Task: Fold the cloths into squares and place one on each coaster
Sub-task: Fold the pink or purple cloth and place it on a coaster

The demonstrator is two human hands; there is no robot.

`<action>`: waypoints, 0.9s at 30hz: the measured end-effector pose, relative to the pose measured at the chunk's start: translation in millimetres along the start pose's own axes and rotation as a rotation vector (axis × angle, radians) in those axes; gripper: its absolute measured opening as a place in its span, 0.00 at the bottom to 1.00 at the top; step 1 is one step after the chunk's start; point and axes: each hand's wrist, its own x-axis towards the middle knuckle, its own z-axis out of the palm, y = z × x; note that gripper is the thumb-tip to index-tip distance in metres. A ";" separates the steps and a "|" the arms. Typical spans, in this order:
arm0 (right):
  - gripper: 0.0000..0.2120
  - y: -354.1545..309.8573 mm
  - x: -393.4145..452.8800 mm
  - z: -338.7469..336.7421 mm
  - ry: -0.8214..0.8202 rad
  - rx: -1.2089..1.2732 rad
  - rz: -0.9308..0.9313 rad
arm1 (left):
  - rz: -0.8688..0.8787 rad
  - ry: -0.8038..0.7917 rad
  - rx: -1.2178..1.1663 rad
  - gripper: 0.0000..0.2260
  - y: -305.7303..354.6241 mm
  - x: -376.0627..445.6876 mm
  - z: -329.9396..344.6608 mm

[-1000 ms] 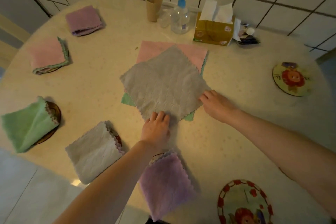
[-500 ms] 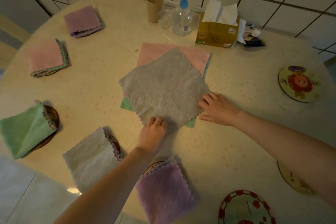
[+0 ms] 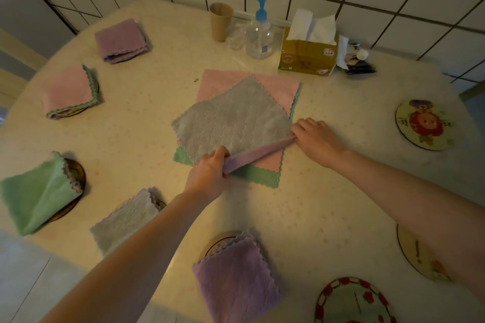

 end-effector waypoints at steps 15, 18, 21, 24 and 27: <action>0.08 0.3 -158.3 -116.3 0.671 0.524 0.358 | 0.467 0.454 -0.196 0.06 101.1 -44.5 -50.8; 0.09 -3.3 -236.4 -89.2 0.591 0.423 0.429 | 0.528 0.270 -0.221 0.08 108.0 -80.5 -6.3; 0.08 -19.8 -310.5 -52.4 0.418 0.398 0.509 | 0.546 0.078 -0.226 0.10 108.3 -121.3 46.0; 0.13 -44.8 -371.7 -6.8 0.238 0.360 0.554 | 0.478 -0.093 -0.211 0.10 103.1 -160.9 93.5; 0.17 -63.0 -414.8 26.5 0.046 0.424 0.621 | 0.439 -0.226 -0.202 0.10 101.4 -193.0 119.8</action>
